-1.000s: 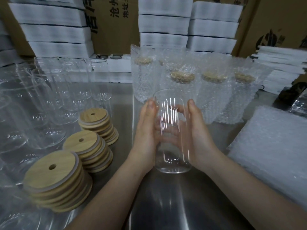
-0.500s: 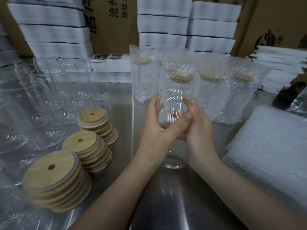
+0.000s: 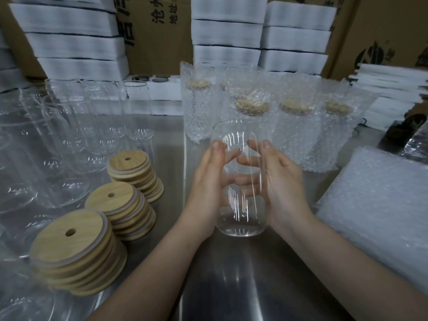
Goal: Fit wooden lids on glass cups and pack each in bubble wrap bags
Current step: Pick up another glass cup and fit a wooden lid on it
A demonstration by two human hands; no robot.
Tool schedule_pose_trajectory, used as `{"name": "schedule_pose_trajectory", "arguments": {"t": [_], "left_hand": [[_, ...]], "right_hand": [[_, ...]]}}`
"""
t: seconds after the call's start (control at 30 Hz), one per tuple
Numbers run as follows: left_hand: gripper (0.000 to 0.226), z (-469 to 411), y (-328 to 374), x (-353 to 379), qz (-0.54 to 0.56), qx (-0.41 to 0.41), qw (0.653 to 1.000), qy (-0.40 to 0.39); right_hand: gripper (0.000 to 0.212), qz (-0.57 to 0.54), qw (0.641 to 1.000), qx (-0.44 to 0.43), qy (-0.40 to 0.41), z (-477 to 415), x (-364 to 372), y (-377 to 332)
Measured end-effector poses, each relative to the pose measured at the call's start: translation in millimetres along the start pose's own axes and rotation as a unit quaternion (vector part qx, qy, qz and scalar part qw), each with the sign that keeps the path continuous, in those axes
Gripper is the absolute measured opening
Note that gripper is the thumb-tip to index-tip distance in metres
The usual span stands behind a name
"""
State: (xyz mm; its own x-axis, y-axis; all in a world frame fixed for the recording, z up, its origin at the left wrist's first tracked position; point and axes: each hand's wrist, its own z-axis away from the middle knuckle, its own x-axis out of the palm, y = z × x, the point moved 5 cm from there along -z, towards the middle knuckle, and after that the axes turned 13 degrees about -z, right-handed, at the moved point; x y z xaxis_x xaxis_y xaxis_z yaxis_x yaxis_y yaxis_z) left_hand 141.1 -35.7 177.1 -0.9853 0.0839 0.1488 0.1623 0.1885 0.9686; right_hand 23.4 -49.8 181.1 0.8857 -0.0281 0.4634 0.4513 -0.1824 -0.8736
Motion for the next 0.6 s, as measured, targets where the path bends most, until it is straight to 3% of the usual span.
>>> {"name": "schedule_pose_trajectory", "arguments": {"t": [0.13, 0.23, 0.33, 0.43, 0.5, 0.53, 0.6], "left_hand": [[0.053, -2, -5, 1, 0.030, -0.012, 0.998, -0.046], [0.053, -6, -6, -6, 0.008, 0.013, 1.000, -0.009], [0.044, -8, 4, -19, -0.011, 0.083, 0.994, 0.075], [0.036, -6, 7, -21, 0.032, 0.084, 0.989, 0.120], [0.030, -1, 10, -13, 0.015, 0.076, 0.990, 0.118], [0.033, 3, 10, -6, -0.008, 0.074, 0.992, 0.104], [0.059, 10, 11, 6, -0.079, 0.081, 0.991, 0.070]], "right_hand": [[0.038, -0.041, 0.995, 0.088, -0.020, -1, 5, 12], [0.048, -0.065, 0.987, 0.135, -0.066, -1, 12, 18], [0.067, -0.085, 0.974, 0.159, -0.138, 0, 20, 19], [0.089, -0.060, 0.977, 0.125, -0.162, -1, 21, 18], [0.092, -0.014, 0.988, 0.065, -0.139, -2, 19, 14], [0.090, 0.004, 0.991, 0.035, -0.127, -1, 18, 12], [0.084, 0.015, 0.995, -0.012, -0.100, 1, 18, 10]]}}
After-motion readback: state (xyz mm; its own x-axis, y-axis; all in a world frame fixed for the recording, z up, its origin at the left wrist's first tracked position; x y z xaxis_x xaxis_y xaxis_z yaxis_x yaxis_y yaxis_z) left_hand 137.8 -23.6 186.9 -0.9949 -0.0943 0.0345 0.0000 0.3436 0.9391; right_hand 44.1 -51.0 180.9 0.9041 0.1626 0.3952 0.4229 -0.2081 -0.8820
